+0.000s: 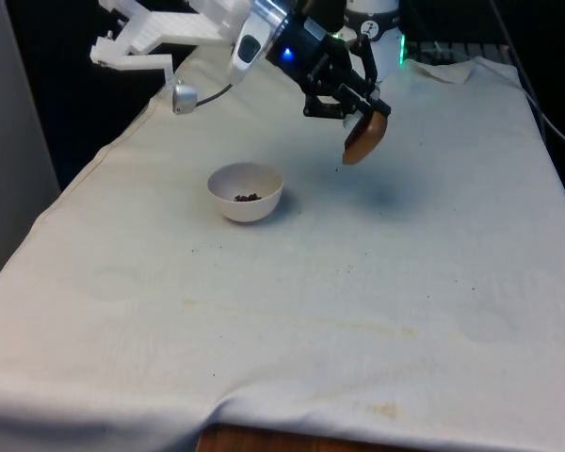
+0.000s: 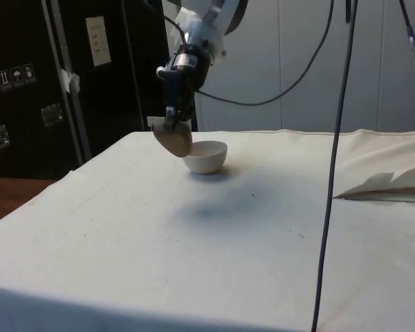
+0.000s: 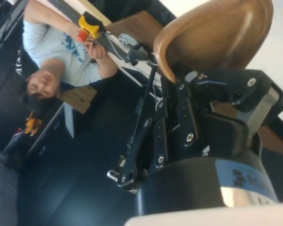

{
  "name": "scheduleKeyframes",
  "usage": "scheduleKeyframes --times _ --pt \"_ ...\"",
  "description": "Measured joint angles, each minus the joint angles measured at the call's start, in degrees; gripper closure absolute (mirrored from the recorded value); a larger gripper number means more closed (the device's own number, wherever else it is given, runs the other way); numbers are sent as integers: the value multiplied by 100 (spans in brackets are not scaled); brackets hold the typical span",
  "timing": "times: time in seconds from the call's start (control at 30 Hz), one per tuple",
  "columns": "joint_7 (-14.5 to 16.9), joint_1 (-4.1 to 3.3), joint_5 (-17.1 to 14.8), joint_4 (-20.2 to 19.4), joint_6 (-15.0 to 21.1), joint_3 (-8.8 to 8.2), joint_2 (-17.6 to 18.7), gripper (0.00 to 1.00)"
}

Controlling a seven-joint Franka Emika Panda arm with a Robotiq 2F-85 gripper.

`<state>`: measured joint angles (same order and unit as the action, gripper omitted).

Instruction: Pour the coffee beans from the cup into the bowl.

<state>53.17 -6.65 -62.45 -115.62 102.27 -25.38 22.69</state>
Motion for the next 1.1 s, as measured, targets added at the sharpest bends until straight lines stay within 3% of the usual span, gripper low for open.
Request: scheduleKeyframes --times 0.7,1.1 --pt "-745 6 659 86 533 413 0 100" --pt "-1008 6 905 178 1106 768 57 100"
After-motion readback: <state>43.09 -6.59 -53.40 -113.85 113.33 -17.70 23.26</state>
